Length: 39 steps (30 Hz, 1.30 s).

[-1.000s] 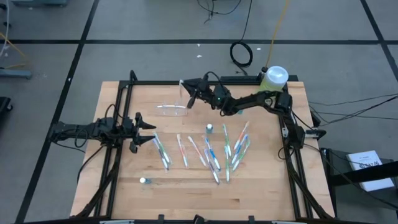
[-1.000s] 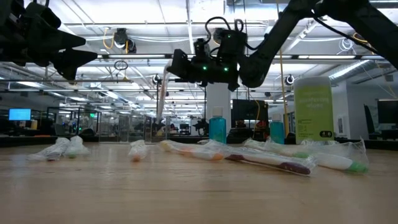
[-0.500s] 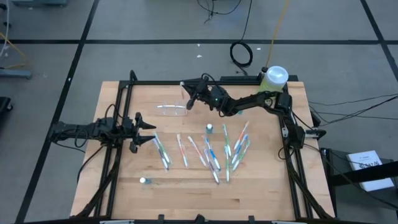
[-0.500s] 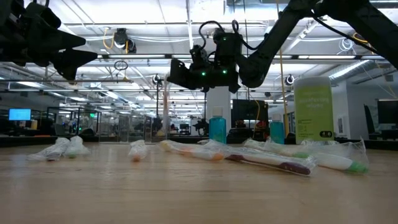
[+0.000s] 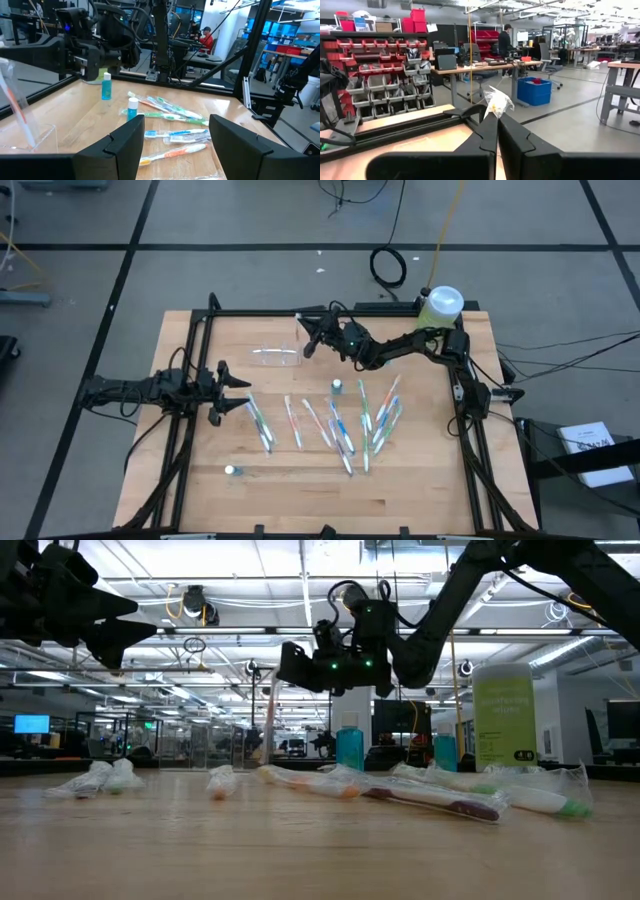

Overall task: Pick & Place toothbrushing station
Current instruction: Put the orange toothbrush into the transparent organizer

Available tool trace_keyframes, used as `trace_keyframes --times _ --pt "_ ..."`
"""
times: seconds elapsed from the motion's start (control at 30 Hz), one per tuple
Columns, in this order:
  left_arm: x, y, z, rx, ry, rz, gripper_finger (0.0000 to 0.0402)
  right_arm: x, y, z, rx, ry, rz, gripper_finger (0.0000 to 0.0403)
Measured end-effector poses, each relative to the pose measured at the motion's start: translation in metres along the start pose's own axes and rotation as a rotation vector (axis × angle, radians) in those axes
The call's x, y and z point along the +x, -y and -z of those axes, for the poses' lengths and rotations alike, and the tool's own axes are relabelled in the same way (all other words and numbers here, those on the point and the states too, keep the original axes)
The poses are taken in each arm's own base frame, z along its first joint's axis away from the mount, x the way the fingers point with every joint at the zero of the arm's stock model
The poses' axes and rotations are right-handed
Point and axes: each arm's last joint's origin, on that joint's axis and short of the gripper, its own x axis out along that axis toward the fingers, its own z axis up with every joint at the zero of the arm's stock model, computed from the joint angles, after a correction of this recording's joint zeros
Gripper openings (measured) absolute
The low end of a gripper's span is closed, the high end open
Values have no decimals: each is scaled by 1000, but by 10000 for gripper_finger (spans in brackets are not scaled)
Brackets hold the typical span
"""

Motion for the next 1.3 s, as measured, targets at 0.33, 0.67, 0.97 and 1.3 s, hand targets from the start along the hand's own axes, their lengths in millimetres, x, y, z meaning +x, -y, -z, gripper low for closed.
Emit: trace_keyframes --times 0.33,0.67,0.97,1.3 --pt "0 0 0 0 0 0 230 -8 1 10 4 -38 -3 0" --pt "0 0 0 0 -1 0 230 -12 -7 3 134 47 -30 0" --pt "0 0 0 0 0 0 230 -16 -29 2 164 57 -5 0" --pt "0 0 0 0 0 0 230 -9 -30 0 191 22 -5 0"
